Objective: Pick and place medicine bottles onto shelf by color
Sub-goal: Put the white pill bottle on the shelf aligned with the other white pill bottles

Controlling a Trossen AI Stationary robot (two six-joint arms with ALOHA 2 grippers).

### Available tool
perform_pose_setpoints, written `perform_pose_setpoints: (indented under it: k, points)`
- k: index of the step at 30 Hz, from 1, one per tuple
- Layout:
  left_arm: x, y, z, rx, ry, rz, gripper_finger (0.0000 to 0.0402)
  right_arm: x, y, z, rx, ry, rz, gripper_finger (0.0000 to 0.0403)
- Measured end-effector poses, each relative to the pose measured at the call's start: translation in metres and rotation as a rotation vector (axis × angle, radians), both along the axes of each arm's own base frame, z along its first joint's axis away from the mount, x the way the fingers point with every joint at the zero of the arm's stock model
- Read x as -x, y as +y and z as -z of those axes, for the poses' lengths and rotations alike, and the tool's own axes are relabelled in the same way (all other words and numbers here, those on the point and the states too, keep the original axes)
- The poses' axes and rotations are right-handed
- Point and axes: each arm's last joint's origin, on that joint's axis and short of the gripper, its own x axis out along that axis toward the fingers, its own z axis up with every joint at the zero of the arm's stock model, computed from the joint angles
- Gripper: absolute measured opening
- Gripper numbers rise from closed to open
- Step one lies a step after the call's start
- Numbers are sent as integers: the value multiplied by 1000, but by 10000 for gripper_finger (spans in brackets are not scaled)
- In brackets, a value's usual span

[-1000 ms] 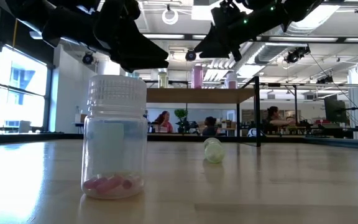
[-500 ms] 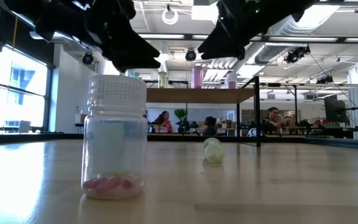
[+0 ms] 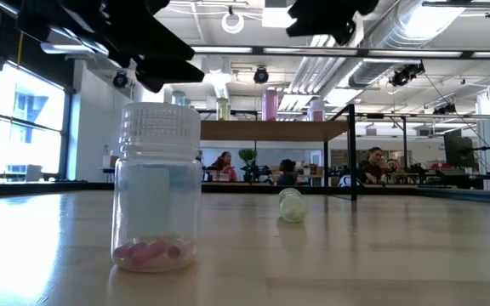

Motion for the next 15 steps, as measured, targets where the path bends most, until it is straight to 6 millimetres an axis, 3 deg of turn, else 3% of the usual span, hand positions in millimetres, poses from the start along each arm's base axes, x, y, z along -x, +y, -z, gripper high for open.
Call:
perform_pose_setpoints:
  k: [10, 15]
  points:
    - [8, -40, 1, 30, 7, 104, 239, 10, 37, -2, -78, -11, -87, 154]
    - [13, -54, 1, 40, 12, 115, 239, 2, 50, 5, -122, -32, -126, 176]
